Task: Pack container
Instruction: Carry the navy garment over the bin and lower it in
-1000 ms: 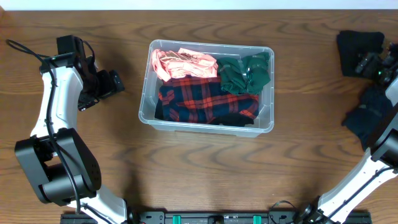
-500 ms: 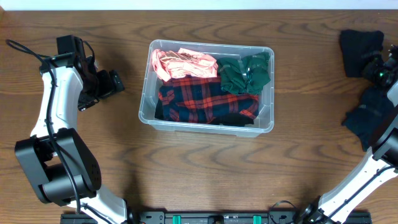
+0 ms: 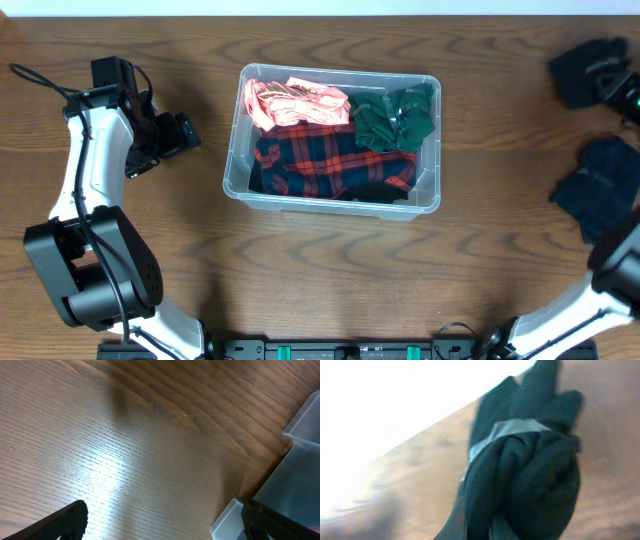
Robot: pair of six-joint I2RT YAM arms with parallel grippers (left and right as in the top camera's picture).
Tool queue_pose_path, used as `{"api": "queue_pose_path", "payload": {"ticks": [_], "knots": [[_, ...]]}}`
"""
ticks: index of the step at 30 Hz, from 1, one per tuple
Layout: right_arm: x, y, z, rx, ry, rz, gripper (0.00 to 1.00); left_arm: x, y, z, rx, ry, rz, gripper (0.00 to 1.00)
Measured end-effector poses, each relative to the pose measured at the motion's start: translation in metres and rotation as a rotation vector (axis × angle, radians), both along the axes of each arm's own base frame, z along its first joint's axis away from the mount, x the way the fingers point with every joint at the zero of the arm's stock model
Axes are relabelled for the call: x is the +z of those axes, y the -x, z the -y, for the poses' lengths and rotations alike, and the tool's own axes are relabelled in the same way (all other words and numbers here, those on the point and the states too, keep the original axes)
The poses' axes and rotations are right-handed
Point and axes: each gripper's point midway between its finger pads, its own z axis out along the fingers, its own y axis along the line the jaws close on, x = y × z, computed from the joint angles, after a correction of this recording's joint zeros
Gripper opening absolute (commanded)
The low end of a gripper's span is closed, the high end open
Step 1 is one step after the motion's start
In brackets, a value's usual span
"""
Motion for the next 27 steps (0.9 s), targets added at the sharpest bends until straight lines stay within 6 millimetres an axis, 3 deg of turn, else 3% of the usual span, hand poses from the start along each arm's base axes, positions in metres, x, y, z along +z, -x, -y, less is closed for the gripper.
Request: {"api": "queue_pose_path", "payload": {"ticks": [2,5,8,15,20,24,27], "knots": [[0.037,0.005,-0.019,0.053,-0.004,0.065,0.01,0.0,0.0,0.0,0.0,0.0,0.0,0.98],[0.079,0.014,-0.067,0.187,-0.048,0.131,0.01,0.0,0.0,0.0,0.0,0.0,0.0,0.98],[0.093,0.021,-0.118,0.324,-0.112,0.137,0.01,0.0,0.0,0.0,0.0,0.0,0.0,0.98],[0.093,0.036,-0.245,0.659,-0.235,0.085,0.01,0.0,0.0,0.0,0.0,0.0,0.0,0.98],[0.09,0.063,-0.335,0.905,-0.253,0.054,0.01,0.0,0.0,0.0,0.0,0.0,0.0,0.98],[0.081,0.095,-0.389,1.07,-0.259,0.001,0.01,0.0,0.0,0.0,0.0,0.0,0.0,0.98],[0.073,0.118,-0.413,1.161,-0.253,-0.039,0.01,0.0,0.0,0.0,0.0,0.0,0.0,0.98]]}}
